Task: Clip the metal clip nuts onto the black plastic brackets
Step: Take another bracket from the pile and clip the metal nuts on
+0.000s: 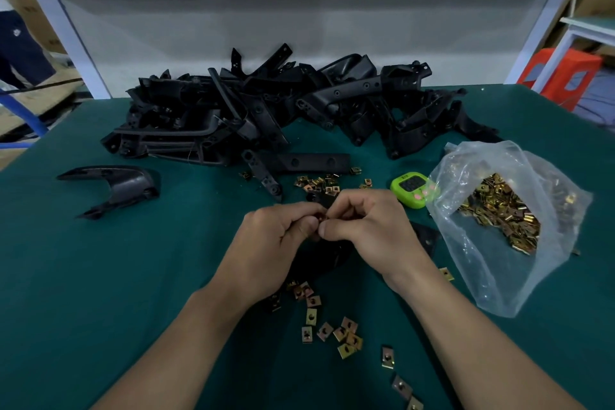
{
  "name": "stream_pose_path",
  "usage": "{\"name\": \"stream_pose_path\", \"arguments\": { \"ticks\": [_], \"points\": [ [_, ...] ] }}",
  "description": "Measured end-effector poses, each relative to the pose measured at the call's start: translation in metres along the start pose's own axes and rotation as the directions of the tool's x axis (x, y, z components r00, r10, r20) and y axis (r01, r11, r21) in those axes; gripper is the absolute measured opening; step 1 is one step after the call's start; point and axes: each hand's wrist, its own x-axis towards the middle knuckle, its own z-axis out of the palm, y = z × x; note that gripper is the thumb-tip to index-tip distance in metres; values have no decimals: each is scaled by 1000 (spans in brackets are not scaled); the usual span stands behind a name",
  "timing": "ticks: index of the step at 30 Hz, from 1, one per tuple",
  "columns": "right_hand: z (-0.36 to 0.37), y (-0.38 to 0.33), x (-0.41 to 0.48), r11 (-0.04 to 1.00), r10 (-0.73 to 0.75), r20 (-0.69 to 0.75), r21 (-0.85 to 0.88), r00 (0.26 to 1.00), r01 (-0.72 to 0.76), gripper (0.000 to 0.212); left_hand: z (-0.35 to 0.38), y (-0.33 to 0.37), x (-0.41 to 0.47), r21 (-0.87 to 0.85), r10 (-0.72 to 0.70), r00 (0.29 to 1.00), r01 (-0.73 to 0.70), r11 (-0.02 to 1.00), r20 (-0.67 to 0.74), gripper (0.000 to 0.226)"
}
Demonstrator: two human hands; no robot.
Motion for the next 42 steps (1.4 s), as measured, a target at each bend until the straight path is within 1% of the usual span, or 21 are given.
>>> {"name": "stream_pose_path", "arguments": {
  "ticks": [3, 7, 12, 14, 17, 21, 24, 26, 28, 30, 32, 35, 37, 39, 42],
  "points": [
    [1, 0, -1, 999, 7, -7, 37, 1000, -7, 12, 0, 1, 0, -37, -11, 1000, 11, 999, 10, 25],
    [4, -2, -1, 997, 4, -6, 73, 1000, -3, 11, 0, 0, 0, -45, -11, 1000, 11, 999, 9, 26],
    [-1, -2, 0, 999, -34, 8, -32, 999, 34, 10, -1, 3, -2, -21, -33, 999, 33, 999, -14, 25],
    [-3, -2, 0, 999, -32, 9, -4, 999, 32, 11, -3, 4, -2, -52, -29, 1000, 29, 998, 11, 24],
    [-5, 0, 2, 997, 10, 43, 77, 999, -13, 9, -6, 5, 0, -77, -54, 997, 57, 995, 46, 22],
    [-5, 2, 3, 992, 26, 118, 121, 993, -40, 8, -9, 5, 1, -105, -66, 997, 71, 992, 46, 14],
    [-4, 2, 3, 991, 7, 137, 134, 991, -26, 9, -12, 3, -1, -159, -105, 994, 108, 981, 25, 16],
    [-3, 3, 2, 993, -1, 132, 119, 991, -15, 8, -12, 2, -2, -181, -134, 991, 133, 974, 9, 15],
    [-2, 3, 1, 996, -12, 122, 85, 992, 2, 7, -12, 1, -3, -161, -137, 990, 131, 978, -30, 14],
    [-3, 1, 1, 999, -20, 127, 34, 992, 16, 6, -12, 1, -4, -152, -143, 989, 136, 979, -41, 11],
    [-6, 0, 1, 999, -30, 143, -41, 989, 36, 5, -14, 0, -3, -160, -157, 987, 152, 975, -16, 4],
    [-11, -2, 0, 994, -15, 160, -107, 987, 32, 13, -16, 1, -2, -195, -184, 982, 188, 963, 39, 1],
    [-13, -3, -1, 992, 4, 175, -125, 985, 18, 15, -16, 3, -3, -199, -188, 981, 195, 960, 50, 3],
    [-13, -4, -1, 990, 19, 189, -142, 982, 8, 12, -17, 5, -3, -183, -177, 982, 187, 965, 70, 2],
    [-14, -5, -1, 985, 17, 178, -174, 984, 14, 8, -15, 6, -3, -143, -160, 985, 168, 975, 65, 9]
  ]
}}
